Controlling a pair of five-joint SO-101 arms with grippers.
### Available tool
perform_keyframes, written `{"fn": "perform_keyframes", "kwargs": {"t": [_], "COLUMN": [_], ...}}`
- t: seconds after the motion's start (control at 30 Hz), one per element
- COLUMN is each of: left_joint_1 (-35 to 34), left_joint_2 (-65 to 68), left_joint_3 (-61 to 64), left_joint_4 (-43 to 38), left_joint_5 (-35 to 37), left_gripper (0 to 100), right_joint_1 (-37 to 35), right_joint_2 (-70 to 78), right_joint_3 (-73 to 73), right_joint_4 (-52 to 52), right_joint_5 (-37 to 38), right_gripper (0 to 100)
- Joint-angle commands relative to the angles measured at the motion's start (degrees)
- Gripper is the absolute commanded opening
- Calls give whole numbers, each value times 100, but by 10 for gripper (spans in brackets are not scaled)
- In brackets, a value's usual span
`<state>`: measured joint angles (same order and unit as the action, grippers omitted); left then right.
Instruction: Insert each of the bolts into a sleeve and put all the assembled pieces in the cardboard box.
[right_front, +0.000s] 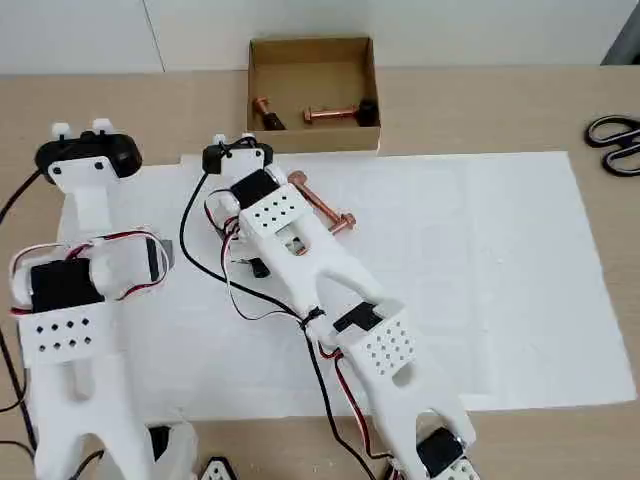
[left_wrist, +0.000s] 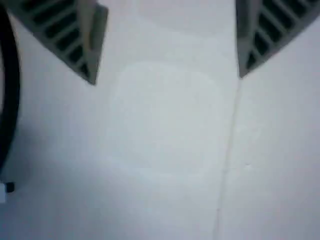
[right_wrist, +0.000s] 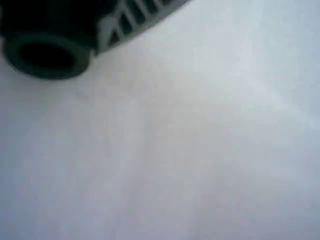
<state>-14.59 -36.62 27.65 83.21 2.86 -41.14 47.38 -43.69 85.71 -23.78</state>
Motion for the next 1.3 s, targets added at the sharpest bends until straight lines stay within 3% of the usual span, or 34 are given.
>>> {"fn": "perform_keyframes", "kwargs": {"t": [0.0,0.2,0.57,0.83,0.9,1.03,1.27], "left_joint_1": [18,18,141,1582,1846,2251,3305], "left_joint_2": [-141,-141,-105,-18,273,1451,3789], "left_joint_3": [-31,-31,-57,-356,-576,-1305,-3143], "left_joint_4": [-114,-114,-114,-220,-352,-396,62], "left_joint_5": [-26,-26,-26,-26,-26,-26,-668], "left_gripper": [176,176,176,176,176,176,176], "right_joint_1": [-4,-31,224,1138,1411,1921,3011], "right_joint_2": [-57,-286,-1455,-2738,-2949,-3257,-3653], "right_joint_3": [-176,-431,-703,-510,-290,334,1275], "right_joint_4": [-31,321,1033,1068,1068,1051,1007], "right_joint_5": [26,563,712,756,1099,2602,2664], "right_gripper": [72,2,4,3,3,3,4]}}
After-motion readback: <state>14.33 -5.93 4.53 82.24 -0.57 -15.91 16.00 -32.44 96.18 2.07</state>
